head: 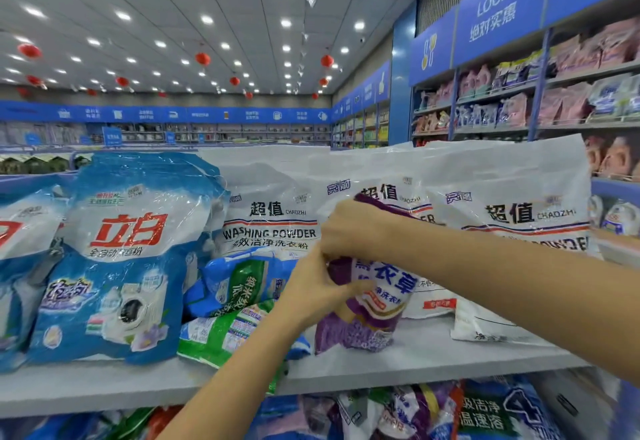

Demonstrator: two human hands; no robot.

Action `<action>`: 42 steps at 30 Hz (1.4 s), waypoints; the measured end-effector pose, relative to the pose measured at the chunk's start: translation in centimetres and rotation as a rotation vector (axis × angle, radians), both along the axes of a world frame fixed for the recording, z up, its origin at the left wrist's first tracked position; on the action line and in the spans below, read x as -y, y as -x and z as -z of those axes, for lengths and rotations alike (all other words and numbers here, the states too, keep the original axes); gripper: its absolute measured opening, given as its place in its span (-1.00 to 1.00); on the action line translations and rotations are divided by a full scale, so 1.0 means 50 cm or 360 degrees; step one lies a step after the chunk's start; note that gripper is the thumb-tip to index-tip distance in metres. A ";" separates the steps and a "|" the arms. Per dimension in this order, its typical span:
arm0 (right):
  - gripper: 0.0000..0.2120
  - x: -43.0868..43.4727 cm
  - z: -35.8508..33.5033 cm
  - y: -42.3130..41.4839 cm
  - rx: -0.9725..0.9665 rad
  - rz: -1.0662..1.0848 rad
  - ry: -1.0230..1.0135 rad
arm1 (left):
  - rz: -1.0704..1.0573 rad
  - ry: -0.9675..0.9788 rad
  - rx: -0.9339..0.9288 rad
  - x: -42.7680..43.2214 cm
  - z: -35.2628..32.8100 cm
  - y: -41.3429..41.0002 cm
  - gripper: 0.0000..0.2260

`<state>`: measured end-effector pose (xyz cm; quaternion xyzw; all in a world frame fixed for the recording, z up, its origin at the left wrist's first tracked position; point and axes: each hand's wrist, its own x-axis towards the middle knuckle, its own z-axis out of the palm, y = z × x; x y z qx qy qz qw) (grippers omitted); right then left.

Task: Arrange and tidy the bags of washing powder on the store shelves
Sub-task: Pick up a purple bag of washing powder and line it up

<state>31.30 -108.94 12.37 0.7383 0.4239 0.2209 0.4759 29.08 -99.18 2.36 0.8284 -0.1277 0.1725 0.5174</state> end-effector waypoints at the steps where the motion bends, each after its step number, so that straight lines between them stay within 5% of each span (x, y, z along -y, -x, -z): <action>1: -0.83 0.000 0.006 -0.002 0.0082 -0.0166 0.0003 | -0.0043 0.0114 -0.0015 0.007 0.001 -0.011 -0.60; 4: -0.79 0.036 0.013 -0.029 0.0224 -0.0706 -0.0395 | -0.0220 0.0299 0.0069 0.002 0.016 -0.036 -0.82; 6: -0.47 0.081 0.021 -0.055 0.0052 -0.0803 -0.1021 | -0.0217 0.0397 0.0025 -0.011 0.032 -0.038 -0.77; 8: -0.40 0.130 0.033 -0.071 -0.0233 -0.0791 -0.1842 | -0.0153 0.0546 -0.0038 -0.027 0.045 -0.039 -0.74; 11: -0.48 0.194 0.072 -0.106 -0.1046 -0.0318 -0.2884 | -0.0025 0.0704 -0.0135 -0.050 0.049 -0.037 -0.74; 13: -0.49 0.204 0.109 -0.128 -0.1820 0.0071 -0.3216 | 0.0110 0.0824 -0.0239 -0.059 0.047 -0.038 -0.73; 15: -0.51 0.193 0.146 -0.141 -0.2286 0.0218 -0.3343 | 0.0243 0.0887 -0.0334 -0.064 0.047 -0.040 -0.71; 17: -0.63 0.166 0.168 -0.133 -0.2369 0.0161 -0.3529 | 0.0322 0.0943 -0.0382 -0.068 0.046 -0.042 -0.69; 21: -0.69 0.152 0.138 -0.126 -0.1812 -0.0223 -0.3514 | 0.0380 0.1050 -0.0320 -0.074 0.042 -0.049 -0.65; 25: -0.72 0.167 0.088 -0.125 -0.1858 -0.0519 -0.3619 | 0.0310 0.0967 -0.0295 -0.056 0.048 -0.055 -0.69; 35: -0.83 0.235 0.124 -0.143 -0.2298 -0.0294 -0.3796 | 0.0278 0.0148 -0.0505 0.019 0.150 -0.033 -0.12; 42: -0.75 0.272 0.102 -0.158 -0.2465 -0.0280 -0.3840 | -0.0048 -0.0089 -0.0234 0.021 0.147 -0.034 -0.39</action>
